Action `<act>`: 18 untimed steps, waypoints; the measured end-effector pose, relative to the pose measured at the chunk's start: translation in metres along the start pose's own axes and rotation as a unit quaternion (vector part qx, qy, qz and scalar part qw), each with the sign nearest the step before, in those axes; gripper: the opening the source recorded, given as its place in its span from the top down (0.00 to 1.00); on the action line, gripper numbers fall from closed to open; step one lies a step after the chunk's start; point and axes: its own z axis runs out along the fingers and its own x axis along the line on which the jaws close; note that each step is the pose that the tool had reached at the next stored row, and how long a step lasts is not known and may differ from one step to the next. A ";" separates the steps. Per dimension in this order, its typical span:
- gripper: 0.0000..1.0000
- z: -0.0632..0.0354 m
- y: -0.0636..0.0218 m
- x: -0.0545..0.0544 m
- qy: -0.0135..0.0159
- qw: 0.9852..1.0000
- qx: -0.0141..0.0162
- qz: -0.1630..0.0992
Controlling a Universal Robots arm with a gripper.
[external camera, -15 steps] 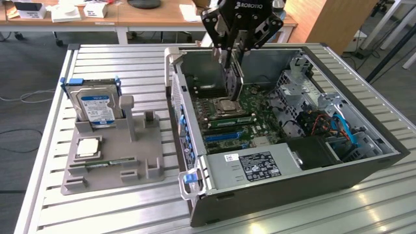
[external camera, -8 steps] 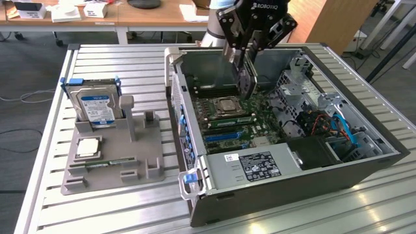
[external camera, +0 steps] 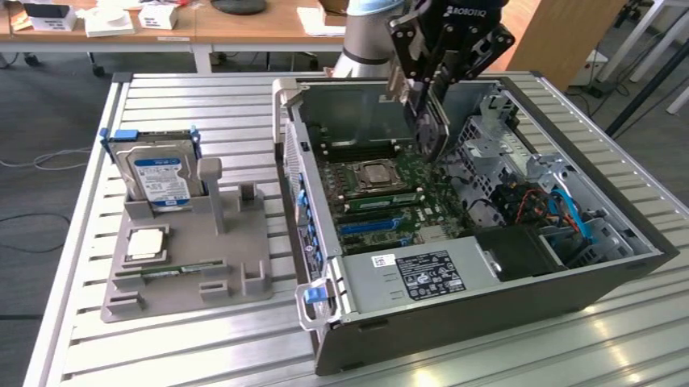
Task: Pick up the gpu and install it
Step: 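Pick up the gpu and move the gpu toward the slot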
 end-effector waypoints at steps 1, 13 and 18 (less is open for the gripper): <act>0.73 0.0000 0.0002 -0.002 0.000 1.000 0.000 0.000; 0.73 0.0001 0.0013 -0.017 0.000 1.000 0.000 -0.008; 0.73 0.0001 0.0014 -0.017 0.000 1.000 -0.001 -0.008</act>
